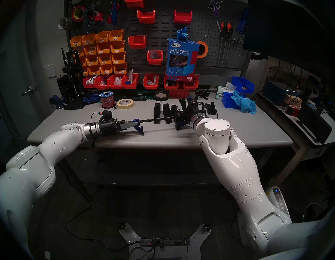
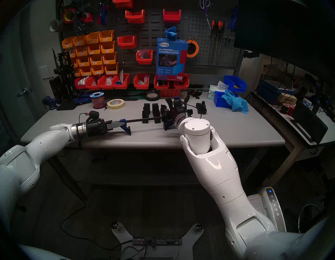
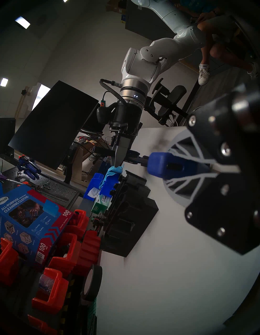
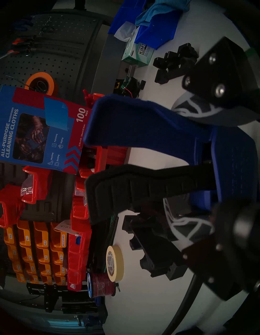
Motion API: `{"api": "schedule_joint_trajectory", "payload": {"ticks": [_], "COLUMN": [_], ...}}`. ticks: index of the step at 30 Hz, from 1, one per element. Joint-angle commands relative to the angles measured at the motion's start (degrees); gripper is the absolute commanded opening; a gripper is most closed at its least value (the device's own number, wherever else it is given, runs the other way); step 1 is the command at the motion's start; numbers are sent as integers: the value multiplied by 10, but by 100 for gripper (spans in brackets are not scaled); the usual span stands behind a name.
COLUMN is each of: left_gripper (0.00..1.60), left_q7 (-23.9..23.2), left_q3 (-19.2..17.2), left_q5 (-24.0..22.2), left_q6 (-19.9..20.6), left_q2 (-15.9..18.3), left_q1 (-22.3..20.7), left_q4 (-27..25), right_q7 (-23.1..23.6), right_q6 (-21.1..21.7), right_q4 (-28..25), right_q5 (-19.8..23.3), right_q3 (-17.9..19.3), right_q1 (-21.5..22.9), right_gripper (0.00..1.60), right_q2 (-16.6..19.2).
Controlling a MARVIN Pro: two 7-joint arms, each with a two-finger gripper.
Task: Clamp the two 3D printed pieces together with the clamp
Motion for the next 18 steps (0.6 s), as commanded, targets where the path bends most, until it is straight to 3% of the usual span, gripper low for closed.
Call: {"api": "schedule_joint_trajectory", "payload": {"ticks": [1,18], "left_gripper": [0,0], "left_q7": [1,1], "left_q3": [-1,1], "left_q5": [-10,-13], "left_q6": [1,5], "left_q2": [2,-10], "left_q1": [-13,-20], "left_q4": [2,20], "right_q7": [6,12], "right_q6": [-2,-17], "right_q4": [-8,-15], "right_q5": [3,9], "right_q3": [2,5], "right_q1": [-9,-19], "right_gripper": [0,0], "right_q2": [6,5]}}
